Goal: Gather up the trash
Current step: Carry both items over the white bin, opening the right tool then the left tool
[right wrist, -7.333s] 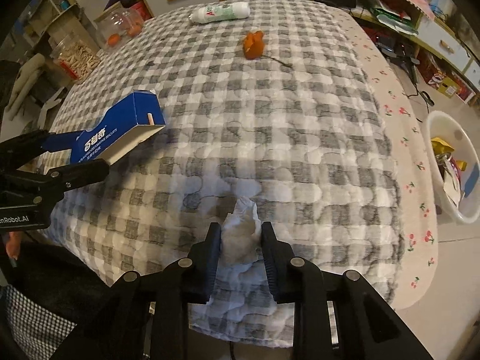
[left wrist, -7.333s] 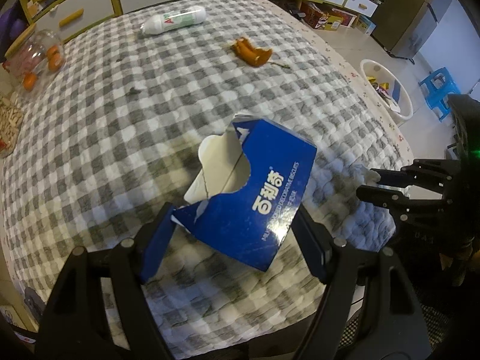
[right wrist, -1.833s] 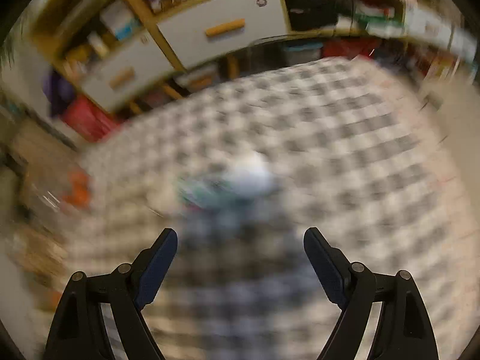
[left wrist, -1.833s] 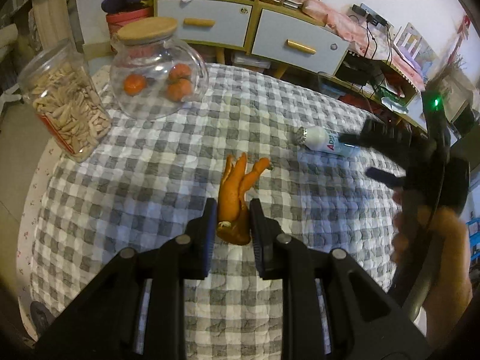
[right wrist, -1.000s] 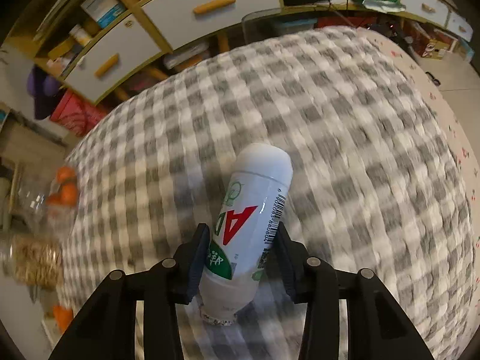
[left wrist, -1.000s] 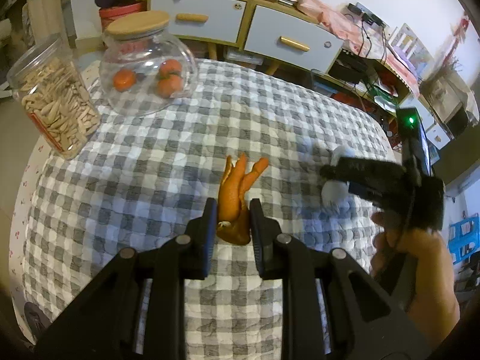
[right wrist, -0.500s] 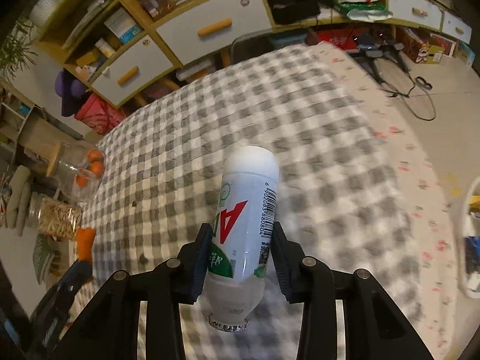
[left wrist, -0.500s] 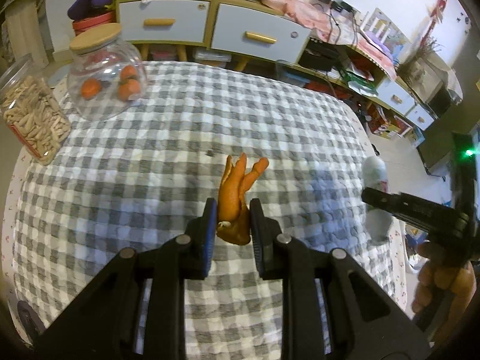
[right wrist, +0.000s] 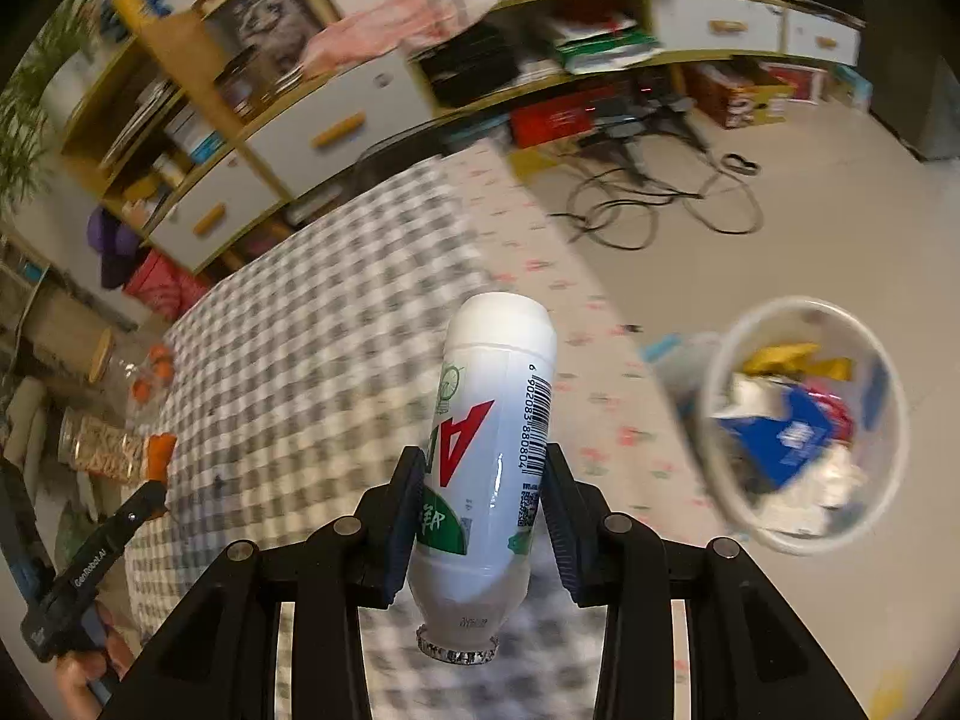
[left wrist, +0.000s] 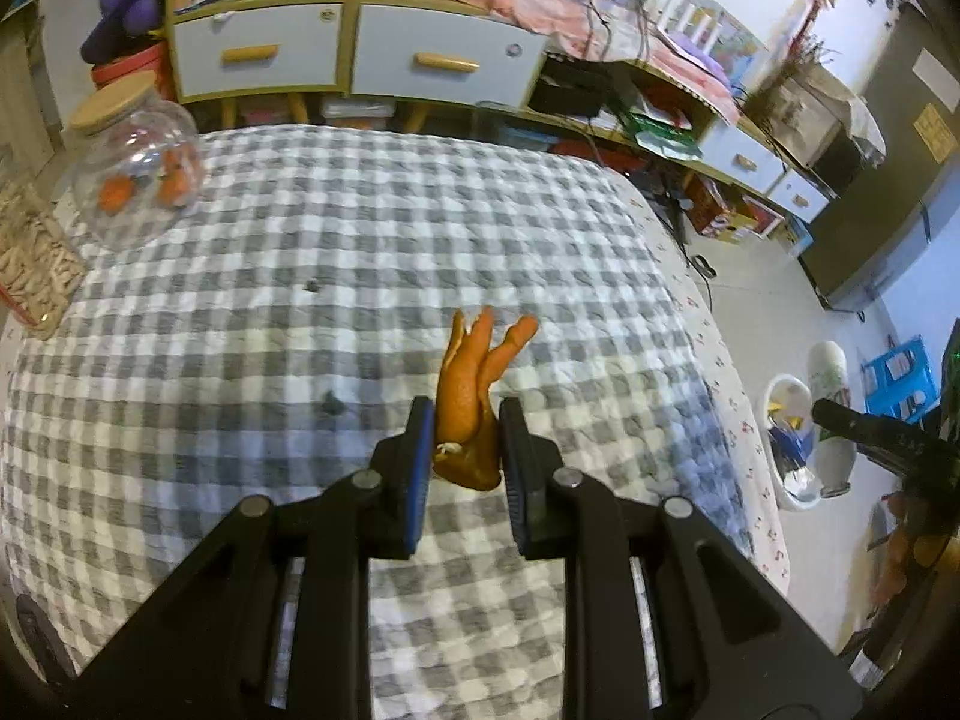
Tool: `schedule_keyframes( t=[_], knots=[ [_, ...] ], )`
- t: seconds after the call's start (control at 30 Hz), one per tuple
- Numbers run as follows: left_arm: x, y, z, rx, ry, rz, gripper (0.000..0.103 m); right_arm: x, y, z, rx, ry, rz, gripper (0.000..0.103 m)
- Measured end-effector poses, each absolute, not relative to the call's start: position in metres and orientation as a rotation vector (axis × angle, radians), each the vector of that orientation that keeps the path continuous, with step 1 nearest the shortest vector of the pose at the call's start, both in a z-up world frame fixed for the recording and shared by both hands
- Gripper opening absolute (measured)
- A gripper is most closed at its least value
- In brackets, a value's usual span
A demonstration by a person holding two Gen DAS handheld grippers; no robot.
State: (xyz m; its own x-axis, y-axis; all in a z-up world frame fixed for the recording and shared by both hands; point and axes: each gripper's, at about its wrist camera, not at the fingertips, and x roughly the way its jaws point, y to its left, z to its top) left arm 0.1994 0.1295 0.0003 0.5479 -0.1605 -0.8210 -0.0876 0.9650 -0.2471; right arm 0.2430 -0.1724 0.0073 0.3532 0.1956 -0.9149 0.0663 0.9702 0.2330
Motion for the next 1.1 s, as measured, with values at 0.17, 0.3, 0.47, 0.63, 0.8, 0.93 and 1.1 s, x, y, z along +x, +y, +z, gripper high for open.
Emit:
schedule_keyframes(
  t=[0.17, 0.3, 0.47, 0.63, 0.8, 0.93, 1.1],
  knots=[
    [0.199, 0.105, 0.001, -0.265, 0.999, -0.083, 0.023, 0.226, -0.225, 0.013, 0.274, 1.171, 0.006, 0.039],
    [0.203, 0.08, -0.001, -0.234, 1.005, -0.113, 0.023, 0.216, -0.264, 0.007, 0.284, 1.151, -0.059, 0.039],
    [0.209, 0.052, -0.005, -0.204, 1.009, -0.14, 0.023, 0.216, -0.304, 0.003, 0.328, 1.141, -0.118, 0.039],
    [0.216, 0.022, -0.008, -0.195, 1.012, -0.177, 0.023, 0.217, -0.334, 0.0, 0.365, 1.112, -0.155, 0.04],
    [0.219, -0.012, -0.01, -0.177, 1.006, -0.234, 0.023, 0.22, -0.355, -0.009, 0.395, 1.111, -0.185, 0.064],
    [0.221, -0.039, -0.012, -0.156, 1.004, -0.282, 0.023, 0.215, -0.369, -0.003, 0.417, 1.089, -0.201, 0.074],
    [0.222, -0.074, -0.016, -0.117, 1.009, -0.338, 0.023, 0.202, -0.381, 0.008, 0.411, 1.06, -0.207, 0.074]
  ],
)
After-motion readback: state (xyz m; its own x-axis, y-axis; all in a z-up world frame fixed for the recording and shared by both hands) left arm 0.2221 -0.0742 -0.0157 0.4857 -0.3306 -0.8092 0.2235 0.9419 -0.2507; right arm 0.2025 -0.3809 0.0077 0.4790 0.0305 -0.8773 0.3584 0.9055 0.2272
